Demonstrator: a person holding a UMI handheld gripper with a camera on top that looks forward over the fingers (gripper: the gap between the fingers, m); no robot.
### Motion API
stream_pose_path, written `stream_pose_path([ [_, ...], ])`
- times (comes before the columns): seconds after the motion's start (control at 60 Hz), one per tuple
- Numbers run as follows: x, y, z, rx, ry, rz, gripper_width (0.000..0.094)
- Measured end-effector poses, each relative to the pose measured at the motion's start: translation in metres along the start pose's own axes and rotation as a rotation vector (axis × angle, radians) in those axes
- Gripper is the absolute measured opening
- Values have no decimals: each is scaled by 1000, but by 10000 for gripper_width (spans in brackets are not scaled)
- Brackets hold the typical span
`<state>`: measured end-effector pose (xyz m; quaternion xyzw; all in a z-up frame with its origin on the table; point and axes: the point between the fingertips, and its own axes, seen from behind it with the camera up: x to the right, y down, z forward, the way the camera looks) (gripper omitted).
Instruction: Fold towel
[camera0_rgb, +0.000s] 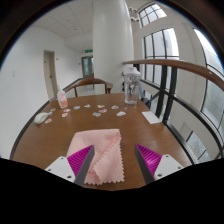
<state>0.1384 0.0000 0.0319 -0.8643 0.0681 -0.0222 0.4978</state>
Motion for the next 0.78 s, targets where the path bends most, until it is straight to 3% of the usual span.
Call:
stream_pose_path([
  [0.533, -31, 18, -189, 171, -80, -71, 838],
  [0.7, -20, 20, -220, 216, -38, -84, 837],
  [0.783, -28, 19, -223, 227, -71, -50, 819],
])
